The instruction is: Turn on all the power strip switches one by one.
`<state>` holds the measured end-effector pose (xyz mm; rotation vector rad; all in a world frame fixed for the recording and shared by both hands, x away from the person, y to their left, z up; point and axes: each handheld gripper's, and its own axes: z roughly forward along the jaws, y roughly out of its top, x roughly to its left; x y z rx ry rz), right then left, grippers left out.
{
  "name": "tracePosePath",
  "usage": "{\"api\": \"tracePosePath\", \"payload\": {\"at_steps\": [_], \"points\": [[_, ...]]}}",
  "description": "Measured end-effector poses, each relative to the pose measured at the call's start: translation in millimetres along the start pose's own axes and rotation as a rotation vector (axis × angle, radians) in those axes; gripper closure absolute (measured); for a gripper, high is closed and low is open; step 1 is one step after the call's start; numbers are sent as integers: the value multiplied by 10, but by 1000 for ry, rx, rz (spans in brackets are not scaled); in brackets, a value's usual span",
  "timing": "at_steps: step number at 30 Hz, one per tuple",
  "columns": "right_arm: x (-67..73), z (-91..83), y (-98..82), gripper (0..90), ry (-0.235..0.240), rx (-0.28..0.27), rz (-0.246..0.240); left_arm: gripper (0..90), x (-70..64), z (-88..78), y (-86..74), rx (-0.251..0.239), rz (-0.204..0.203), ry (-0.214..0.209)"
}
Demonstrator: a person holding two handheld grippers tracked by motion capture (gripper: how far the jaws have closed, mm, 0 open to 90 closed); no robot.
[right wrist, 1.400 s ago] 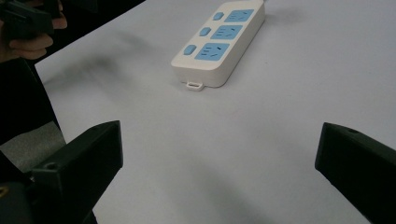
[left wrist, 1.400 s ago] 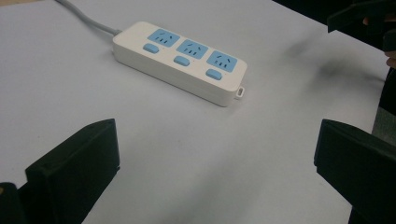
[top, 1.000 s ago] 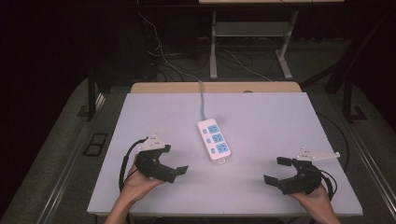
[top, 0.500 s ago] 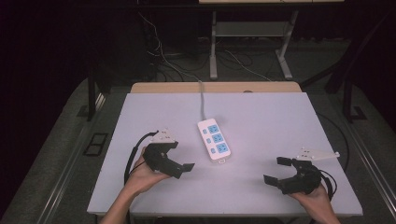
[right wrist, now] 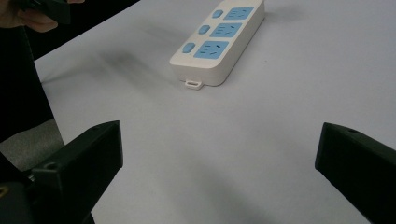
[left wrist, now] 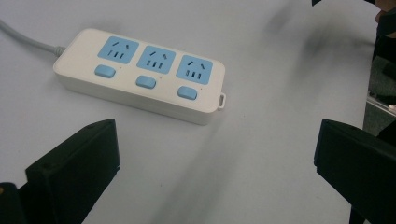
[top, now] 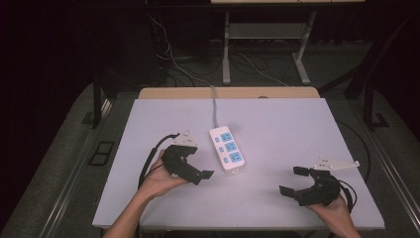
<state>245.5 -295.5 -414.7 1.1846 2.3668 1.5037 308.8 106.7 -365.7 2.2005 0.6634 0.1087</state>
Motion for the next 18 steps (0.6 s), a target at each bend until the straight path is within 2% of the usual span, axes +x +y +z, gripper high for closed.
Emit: {"api": "tracePosePath", "payload": {"at_steps": [9,18], "points": [[0,7,4,7,2,-1,0,0,11,69,157,20,32,-15],[-4,13,4,7,0,2,0,1,47,187,217,60,45,-31]]}}
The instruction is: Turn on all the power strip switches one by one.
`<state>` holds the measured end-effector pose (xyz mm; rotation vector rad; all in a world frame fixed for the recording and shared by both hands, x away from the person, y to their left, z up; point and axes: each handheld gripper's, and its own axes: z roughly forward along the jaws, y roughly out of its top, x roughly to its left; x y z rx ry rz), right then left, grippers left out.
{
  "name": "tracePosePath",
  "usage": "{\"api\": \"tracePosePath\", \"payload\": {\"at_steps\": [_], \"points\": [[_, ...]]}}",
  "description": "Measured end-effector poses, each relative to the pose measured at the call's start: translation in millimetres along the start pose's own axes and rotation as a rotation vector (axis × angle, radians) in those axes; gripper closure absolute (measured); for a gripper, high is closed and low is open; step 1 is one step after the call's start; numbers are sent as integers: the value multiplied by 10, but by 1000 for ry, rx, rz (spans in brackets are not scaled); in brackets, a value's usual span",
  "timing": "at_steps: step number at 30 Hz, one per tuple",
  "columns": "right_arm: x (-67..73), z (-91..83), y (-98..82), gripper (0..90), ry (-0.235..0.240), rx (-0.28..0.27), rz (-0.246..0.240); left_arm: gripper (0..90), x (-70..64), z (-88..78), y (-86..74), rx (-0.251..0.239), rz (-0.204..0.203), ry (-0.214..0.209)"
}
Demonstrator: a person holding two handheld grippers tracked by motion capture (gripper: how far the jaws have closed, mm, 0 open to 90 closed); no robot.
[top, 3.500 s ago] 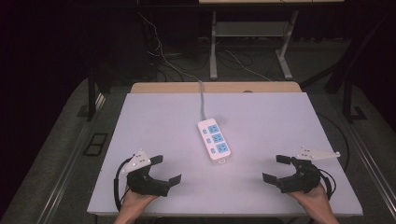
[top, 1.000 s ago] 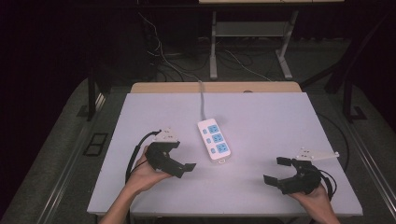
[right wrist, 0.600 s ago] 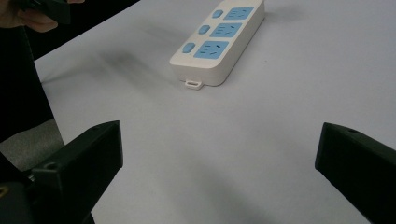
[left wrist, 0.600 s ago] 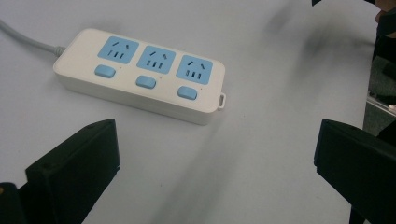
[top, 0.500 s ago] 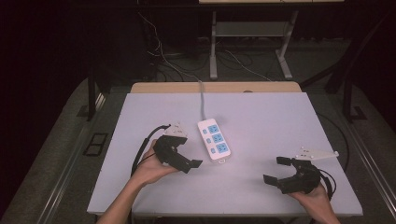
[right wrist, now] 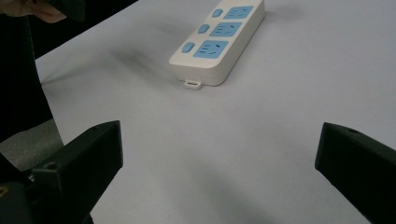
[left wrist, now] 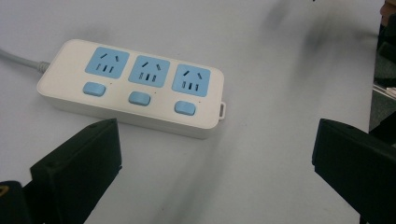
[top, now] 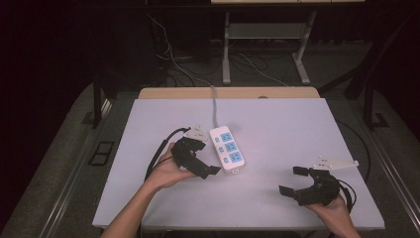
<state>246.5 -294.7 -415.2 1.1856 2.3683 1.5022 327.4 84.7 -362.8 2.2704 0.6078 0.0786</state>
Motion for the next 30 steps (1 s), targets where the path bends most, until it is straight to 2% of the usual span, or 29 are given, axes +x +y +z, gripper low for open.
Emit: {"api": "tracePosePath", "payload": {"at_steps": [3,12,23,30], "points": [[-1,1,0,7,0,0,1,7,18,37,13,7,0,-4],[-7,3,-1,7,-2,2,1,134,70,102,83,26,6,-14],[-11,-2,-3,7,-3,-1,-1,220,115,166,165,33,13,-26],[-14,0,-4,7,-4,0,-2,316,125,233,202,49,26,-41]]}}
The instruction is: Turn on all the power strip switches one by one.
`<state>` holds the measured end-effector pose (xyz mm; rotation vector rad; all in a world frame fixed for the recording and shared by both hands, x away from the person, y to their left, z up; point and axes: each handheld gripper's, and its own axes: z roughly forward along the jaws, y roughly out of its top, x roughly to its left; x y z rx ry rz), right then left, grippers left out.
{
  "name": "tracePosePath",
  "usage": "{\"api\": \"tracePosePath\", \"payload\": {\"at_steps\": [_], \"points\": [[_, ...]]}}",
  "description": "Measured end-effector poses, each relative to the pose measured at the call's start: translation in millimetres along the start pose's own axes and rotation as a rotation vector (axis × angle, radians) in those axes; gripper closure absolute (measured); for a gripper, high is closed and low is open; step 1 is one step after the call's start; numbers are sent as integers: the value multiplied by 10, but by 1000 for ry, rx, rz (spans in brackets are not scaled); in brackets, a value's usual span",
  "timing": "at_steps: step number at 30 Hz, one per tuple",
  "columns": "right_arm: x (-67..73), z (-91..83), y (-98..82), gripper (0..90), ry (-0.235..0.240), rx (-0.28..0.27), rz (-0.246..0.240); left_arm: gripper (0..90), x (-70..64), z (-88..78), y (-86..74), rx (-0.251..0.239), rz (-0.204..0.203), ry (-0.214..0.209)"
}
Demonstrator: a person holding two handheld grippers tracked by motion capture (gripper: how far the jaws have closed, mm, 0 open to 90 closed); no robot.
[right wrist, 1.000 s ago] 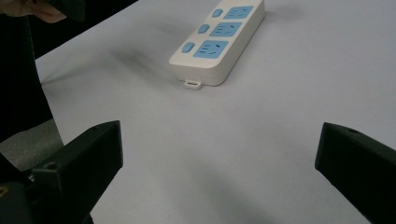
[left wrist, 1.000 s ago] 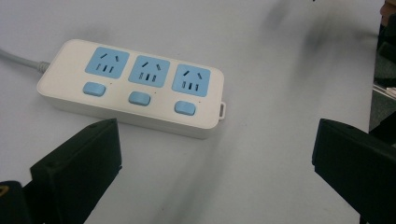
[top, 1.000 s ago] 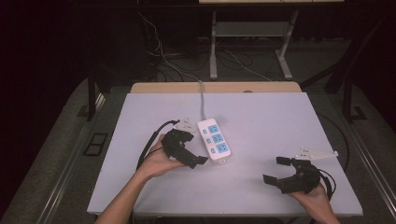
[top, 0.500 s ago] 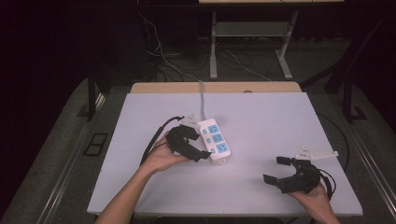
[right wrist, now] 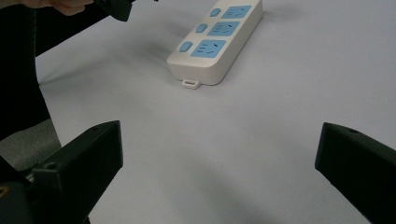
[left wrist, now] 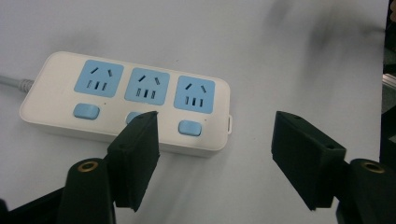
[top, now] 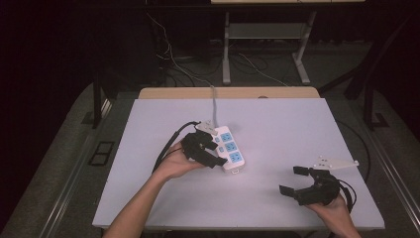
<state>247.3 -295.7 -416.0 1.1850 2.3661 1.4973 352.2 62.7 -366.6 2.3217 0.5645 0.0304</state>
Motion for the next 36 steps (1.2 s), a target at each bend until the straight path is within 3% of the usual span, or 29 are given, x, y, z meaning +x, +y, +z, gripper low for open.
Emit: {"api": "tracePosePath", "payload": {"at_steps": [1,3,12,21,36], "points": [[0,0,0,7,0,0,0,316,2,7,6,3,-2,-1],[-2,-2,-1,7,-1,0,1,430,4,19,17,4,9,0],[-4,-2,-2,7,-3,3,0,597,8,89,37,14,24,2],[-10,-3,-4,7,-3,4,0,854,56,177,33,29,18,-23],[-12,1,-5,7,-3,10,-2,891,125,328,18,33,2,-9]]}}
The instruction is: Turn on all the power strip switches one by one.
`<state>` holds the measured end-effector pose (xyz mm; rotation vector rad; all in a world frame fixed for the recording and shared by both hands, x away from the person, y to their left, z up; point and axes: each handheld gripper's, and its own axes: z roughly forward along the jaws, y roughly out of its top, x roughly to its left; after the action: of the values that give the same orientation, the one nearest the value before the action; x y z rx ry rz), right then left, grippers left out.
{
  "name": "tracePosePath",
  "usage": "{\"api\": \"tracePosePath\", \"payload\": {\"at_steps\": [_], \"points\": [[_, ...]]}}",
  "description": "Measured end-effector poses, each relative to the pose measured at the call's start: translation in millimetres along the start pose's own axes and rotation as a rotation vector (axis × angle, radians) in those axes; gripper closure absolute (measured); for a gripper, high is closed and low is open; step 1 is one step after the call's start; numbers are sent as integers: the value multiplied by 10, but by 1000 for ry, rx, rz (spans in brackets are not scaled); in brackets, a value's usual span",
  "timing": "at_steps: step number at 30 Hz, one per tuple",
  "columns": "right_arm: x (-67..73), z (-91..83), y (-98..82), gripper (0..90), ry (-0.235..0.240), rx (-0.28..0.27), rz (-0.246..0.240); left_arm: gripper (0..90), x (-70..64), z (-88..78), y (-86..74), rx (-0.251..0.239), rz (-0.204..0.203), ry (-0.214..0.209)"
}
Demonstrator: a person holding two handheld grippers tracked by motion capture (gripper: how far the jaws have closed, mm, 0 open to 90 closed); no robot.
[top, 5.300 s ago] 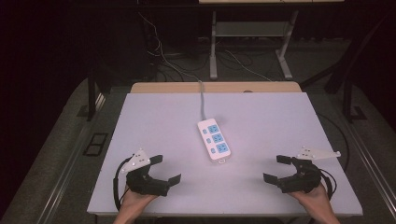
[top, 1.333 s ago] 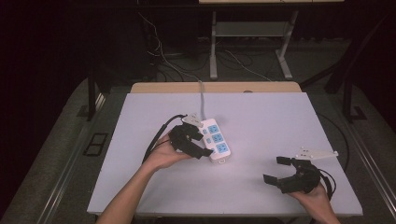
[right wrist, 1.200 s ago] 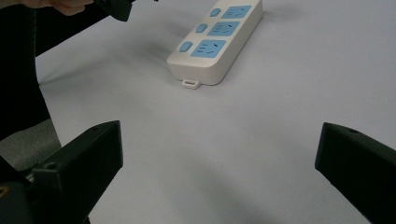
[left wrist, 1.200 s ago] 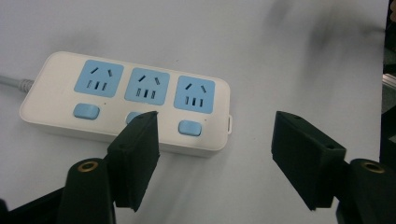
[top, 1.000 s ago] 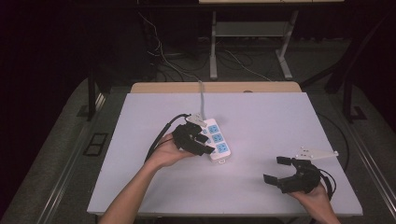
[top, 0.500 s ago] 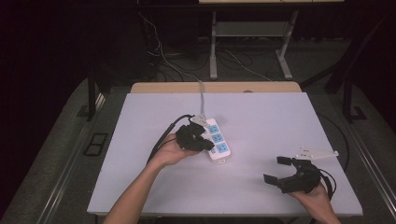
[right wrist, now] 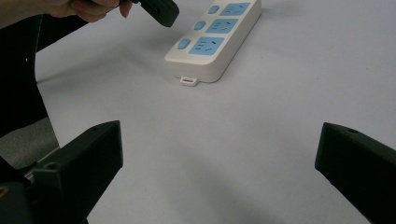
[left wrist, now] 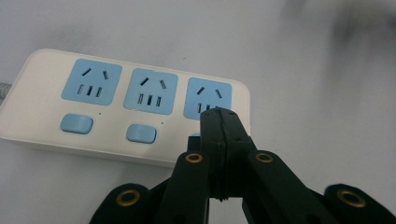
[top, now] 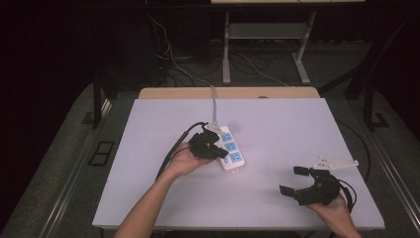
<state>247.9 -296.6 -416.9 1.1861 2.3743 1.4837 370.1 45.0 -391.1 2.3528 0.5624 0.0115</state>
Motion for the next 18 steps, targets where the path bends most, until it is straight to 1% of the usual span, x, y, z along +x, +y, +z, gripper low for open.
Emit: {"api": "tracePosePath", "payload": {"at_steps": [3,10,16,18], "points": [[-2,-2,-2,7,0,1,1,891,7,43,-3,4,-5,-8],[-4,-3,-3,7,1,2,0,891,25,122,-10,14,-6,-6],[-5,-2,-4,7,1,3,-1,891,57,157,-25,7,-34,-9],[-6,-1,-5,7,2,4,-2,891,63,170,-31,10,-37,-9]]}}
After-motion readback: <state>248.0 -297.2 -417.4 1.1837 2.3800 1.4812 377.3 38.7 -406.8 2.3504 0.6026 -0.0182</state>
